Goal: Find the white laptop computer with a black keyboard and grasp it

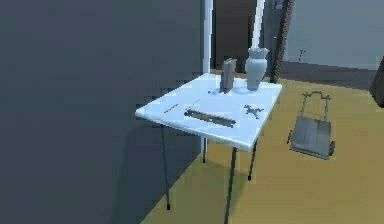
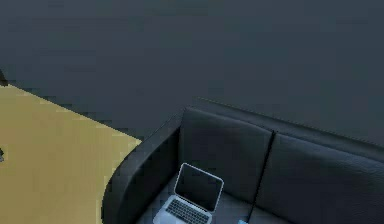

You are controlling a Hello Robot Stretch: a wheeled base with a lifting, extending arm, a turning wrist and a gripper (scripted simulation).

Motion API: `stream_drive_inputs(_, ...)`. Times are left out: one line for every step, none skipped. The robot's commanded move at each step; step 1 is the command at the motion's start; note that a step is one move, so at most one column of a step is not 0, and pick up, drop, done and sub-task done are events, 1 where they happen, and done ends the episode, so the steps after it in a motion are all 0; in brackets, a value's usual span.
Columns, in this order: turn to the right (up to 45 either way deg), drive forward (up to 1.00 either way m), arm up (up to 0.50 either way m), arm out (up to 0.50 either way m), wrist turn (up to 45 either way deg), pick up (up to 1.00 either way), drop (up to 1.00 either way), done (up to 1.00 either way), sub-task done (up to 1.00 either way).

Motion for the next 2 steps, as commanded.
stream_drive_inputs(0.0,0.0,0.42,0.0,0.0,0.0,0.0,0.0,0.0)
stream_drive_inputs(0.0,0.0,0.0,0.22,0.0,0.0,0.0,0.0,0.0)
